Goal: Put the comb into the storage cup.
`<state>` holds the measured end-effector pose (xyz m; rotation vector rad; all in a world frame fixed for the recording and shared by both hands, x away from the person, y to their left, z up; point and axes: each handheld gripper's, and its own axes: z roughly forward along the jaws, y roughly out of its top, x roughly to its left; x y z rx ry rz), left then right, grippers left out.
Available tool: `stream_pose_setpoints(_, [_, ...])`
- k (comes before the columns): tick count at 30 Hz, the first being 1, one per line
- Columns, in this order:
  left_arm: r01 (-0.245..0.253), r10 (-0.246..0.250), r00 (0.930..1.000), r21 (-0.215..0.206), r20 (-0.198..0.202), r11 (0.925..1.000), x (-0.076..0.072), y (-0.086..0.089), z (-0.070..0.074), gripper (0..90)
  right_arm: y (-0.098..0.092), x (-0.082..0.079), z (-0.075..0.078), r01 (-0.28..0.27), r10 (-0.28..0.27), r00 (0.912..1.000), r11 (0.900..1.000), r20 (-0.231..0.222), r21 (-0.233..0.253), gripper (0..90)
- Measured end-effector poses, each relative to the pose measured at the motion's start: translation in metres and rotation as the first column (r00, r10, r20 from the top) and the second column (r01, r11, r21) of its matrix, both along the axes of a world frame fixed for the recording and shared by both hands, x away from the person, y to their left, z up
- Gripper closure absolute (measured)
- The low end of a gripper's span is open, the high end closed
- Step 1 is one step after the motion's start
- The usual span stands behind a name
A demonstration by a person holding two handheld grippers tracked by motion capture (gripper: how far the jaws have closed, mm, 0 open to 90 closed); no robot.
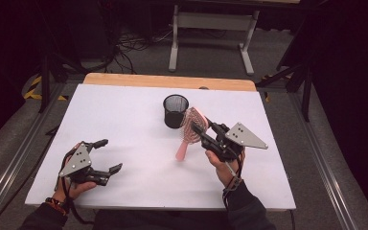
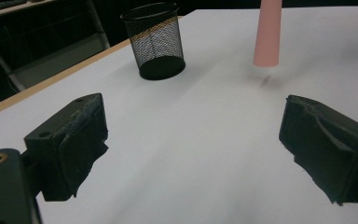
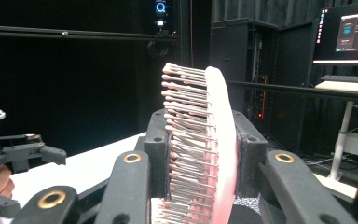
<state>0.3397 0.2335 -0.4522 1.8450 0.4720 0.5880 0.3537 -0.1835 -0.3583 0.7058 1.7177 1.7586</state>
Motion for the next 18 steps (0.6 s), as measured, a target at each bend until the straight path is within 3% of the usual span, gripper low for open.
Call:
stream_pose_setpoints(8, [-0.008,0.008,0.9999,0.009,-0.007,0.9999,-0.009,0.007,-0.005,9.0,0.001,0.01,0.013,0.004,-0.005,0.9999,1.0,0.016,0.02,65.1])
stream_pose_setpoints(18, [0.007,-0.007,0.9992,-0.008,-0.039,0.9999,-0.012,0.012,-0.008,6.3,0.006,0.027,0.044,0.037,-0.036,0.9978,0.999,0.056,-0.021,65.2])
